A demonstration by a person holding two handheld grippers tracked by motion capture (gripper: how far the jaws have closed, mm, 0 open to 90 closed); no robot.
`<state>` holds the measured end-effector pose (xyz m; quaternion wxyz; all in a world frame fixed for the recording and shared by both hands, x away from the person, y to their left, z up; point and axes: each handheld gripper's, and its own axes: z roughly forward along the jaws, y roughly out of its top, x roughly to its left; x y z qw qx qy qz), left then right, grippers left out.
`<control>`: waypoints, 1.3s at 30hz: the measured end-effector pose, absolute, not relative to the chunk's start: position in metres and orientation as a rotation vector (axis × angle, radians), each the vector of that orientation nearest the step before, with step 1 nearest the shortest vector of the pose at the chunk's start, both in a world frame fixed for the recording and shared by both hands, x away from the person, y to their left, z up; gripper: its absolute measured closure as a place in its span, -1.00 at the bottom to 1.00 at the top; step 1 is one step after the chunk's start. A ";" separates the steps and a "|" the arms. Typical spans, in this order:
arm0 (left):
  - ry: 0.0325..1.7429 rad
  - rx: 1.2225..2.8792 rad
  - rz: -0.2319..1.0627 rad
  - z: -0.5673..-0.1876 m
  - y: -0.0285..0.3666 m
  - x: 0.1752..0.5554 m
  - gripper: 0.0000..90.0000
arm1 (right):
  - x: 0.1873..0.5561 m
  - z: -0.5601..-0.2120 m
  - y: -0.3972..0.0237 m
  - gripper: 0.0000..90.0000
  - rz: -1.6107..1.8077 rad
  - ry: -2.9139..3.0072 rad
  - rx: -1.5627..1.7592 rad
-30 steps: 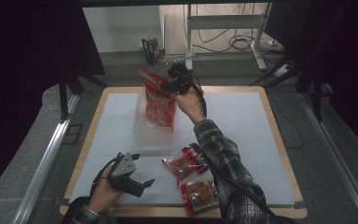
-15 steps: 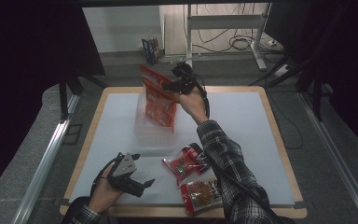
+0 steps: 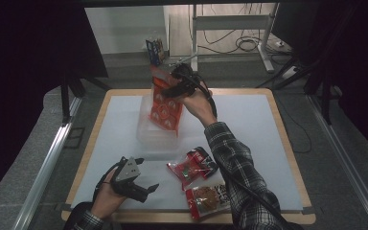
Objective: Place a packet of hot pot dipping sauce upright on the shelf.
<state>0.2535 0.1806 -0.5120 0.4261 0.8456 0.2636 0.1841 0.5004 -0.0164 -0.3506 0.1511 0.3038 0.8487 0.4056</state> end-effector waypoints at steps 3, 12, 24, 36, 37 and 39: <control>0.660 2.112 0.459 -0.512 0.180 0.253 -1.00 | 0.500 -0.349 -0.022 -0.80 1.167 2.419 0.884; 0.661 2.104 0.457 -0.512 0.181 0.254 -1.00 | 0.492 -0.349 -0.039 -0.97 1.098 2.461 0.811; 0.652 2.097 0.446 -0.513 0.181 0.254 -1.00 | 0.466 -0.355 -0.057 -1.00 1.031 2.462 0.733; 0.687 2.068 0.426 -0.514 0.184 0.257 -0.95 | 0.440 -0.371 -0.081 -1.00 1.091 2.468 0.728; 0.691 2.066 0.424 -0.514 0.184 0.258 -0.95 | 0.440 -0.371 -0.081 -1.00 1.091 2.468 0.728; 0.692 2.031 0.383 -0.514 0.186 0.260 -0.92 | 0.434 -0.377 -0.085 -1.00 1.092 2.473 0.728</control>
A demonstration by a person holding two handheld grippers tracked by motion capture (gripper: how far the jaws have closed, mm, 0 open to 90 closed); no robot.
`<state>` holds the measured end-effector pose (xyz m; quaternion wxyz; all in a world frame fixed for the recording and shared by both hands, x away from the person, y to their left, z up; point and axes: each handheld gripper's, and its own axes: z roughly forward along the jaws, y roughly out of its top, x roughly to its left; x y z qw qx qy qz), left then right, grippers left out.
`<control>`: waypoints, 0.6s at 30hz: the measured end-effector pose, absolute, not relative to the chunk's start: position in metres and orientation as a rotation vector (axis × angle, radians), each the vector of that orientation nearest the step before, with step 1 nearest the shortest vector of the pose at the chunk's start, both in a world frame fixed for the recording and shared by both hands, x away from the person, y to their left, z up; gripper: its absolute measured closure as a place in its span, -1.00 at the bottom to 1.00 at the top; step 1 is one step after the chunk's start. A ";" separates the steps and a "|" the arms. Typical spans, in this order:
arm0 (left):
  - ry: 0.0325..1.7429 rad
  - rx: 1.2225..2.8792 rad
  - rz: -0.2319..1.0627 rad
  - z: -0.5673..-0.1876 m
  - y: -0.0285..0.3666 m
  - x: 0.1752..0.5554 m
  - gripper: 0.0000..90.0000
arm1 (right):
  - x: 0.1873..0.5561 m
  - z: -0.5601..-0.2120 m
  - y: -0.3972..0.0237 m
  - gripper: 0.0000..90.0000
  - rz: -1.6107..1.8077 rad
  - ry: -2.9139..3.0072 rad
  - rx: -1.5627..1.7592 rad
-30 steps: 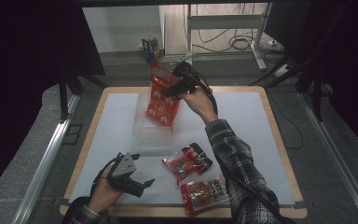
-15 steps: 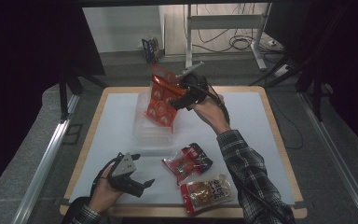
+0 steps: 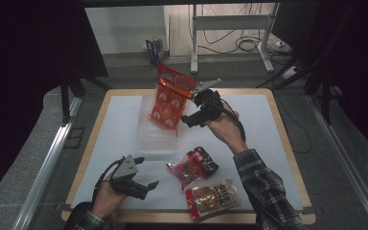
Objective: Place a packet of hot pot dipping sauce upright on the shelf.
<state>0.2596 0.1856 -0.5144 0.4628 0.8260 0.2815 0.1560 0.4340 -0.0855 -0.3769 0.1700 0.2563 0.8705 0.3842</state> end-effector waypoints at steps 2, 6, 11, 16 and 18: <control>0.694 2.024 0.372 -0.515 0.186 0.260 -0.90 | 0.432 -0.378 -0.086 -1.00 1.094 2.474 0.731; 0.697 2.019 0.366 -0.516 0.186 0.262 -0.90 | 0.424 -0.387 -0.092 -1.00 1.105 2.478 0.733; 0.711 2.020 0.364 -0.514 0.182 0.261 -0.94 | 0.413 -0.397 -0.100 -1.00 1.128 2.469 0.730; 0.734 2.022 0.340 -0.515 0.178 0.261 -0.98 | 0.405 -0.407 -0.110 -1.00 1.135 2.462 0.742; 0.741 2.028 0.343 -0.514 0.177 0.260 -1.00 | 0.402 -0.411 -0.115 -1.00 1.142 2.458 0.760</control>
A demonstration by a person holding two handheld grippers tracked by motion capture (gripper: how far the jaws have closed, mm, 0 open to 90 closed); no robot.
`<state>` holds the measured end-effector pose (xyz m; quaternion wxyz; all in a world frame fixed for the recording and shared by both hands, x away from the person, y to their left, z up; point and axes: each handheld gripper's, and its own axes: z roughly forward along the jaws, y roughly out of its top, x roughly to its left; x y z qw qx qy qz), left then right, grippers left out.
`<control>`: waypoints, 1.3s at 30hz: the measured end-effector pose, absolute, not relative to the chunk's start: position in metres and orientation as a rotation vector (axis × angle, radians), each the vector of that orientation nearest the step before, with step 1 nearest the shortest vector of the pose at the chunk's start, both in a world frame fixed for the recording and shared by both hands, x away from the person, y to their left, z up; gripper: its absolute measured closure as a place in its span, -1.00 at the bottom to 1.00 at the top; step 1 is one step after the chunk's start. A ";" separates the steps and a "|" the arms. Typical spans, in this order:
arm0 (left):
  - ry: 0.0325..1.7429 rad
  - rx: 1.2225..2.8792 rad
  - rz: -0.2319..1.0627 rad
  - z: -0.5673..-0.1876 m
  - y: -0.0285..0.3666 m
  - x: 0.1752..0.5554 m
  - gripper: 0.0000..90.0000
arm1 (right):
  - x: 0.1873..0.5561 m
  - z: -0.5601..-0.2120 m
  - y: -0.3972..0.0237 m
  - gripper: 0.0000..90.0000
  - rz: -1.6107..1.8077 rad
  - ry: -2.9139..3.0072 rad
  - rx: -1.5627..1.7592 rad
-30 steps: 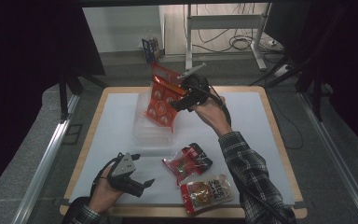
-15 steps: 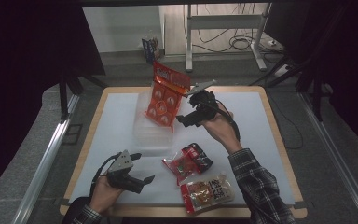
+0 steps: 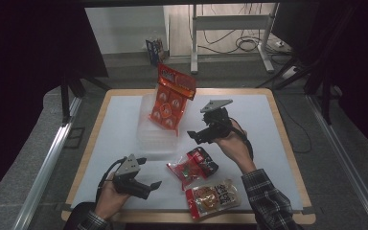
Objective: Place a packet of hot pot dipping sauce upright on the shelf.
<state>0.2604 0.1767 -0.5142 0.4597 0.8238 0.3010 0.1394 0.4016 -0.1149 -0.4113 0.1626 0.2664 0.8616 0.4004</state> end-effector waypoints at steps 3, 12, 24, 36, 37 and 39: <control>0.739 2.016 0.315 -0.513 0.176 0.260 -1.00 | 0.395 -0.419 -0.122 -1.00 1.146 2.454 0.780; 0.741 2.037 0.321 -0.512 0.173 0.259 -0.91 | 0.379 -0.444 -0.142 -1.00 1.142 2.446 0.836; 0.705 2.048 0.345 -0.511 0.170 0.254 -0.80 | 0.361 -0.457 -0.160 -1.00 1.175 2.460 0.834; 0.654 2.064 0.330 -0.509 0.161 0.250 -0.60 | 0.347 -0.464 -0.169 -1.00 1.157 2.443 0.820; 0.651 2.064 0.327 -0.509 0.159 0.249 -0.59 | 0.346 -0.464 -0.169 -1.00 1.156 2.443 0.816; 0.644 2.068 0.326 -0.509 0.158 0.249 -0.55 | 0.343 -0.465 -0.170 -1.00 1.150 2.443 0.813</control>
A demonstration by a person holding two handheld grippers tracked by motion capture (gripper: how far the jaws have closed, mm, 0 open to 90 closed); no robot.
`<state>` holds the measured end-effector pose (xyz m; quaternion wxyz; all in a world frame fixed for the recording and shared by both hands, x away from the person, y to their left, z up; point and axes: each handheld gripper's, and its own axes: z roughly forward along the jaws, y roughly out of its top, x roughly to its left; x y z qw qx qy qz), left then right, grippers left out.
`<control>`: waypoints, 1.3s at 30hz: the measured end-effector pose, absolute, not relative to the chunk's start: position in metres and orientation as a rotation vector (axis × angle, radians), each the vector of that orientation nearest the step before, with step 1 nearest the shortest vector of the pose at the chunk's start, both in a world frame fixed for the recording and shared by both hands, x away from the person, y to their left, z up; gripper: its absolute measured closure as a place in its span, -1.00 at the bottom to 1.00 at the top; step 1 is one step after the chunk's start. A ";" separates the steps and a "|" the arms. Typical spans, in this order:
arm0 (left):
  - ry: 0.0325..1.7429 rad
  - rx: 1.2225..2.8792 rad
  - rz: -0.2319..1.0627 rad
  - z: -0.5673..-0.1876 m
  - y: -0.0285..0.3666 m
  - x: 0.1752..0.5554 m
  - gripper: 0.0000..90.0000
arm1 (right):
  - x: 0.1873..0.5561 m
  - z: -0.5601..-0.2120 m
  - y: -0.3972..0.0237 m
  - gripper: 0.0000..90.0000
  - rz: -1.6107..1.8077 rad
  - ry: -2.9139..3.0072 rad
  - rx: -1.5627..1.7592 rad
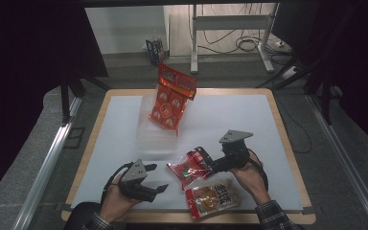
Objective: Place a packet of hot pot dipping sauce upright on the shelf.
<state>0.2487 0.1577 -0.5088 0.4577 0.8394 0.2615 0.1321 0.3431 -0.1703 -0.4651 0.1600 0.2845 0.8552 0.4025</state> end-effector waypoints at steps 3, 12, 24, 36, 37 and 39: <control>0.636 2.067 0.326 -0.508 0.155 0.248 -0.50 | 0.340 -0.467 -0.173 -1.00 1.147 2.445 0.821; 0.618 2.024 0.295 -0.505 0.147 0.254 -0.28 | 0.333 -0.477 -0.182 -1.00 1.146 2.443 0.883; 0.615 1.980 0.243 -0.506 0.133 0.274 0.40 | 0.323 -0.493 -0.197 -1.00 1.115 2.461 0.929; 0.615 2.036 0.237 -0.518 0.110 0.295 1.00 | 0.321 -0.498 -0.190 -0.95 1.098 2.471 0.965; 0.615 2.036 0.237 -0.518 0.110 0.295 1.00 | 0.321 -0.498 -0.190 -0.95 1.098 2.471 0.965; 0.627 2.063 0.232 -0.522 0.109 0.297 1.00 | 0.321 -0.499 -0.187 -0.95 1.074 2.485 0.951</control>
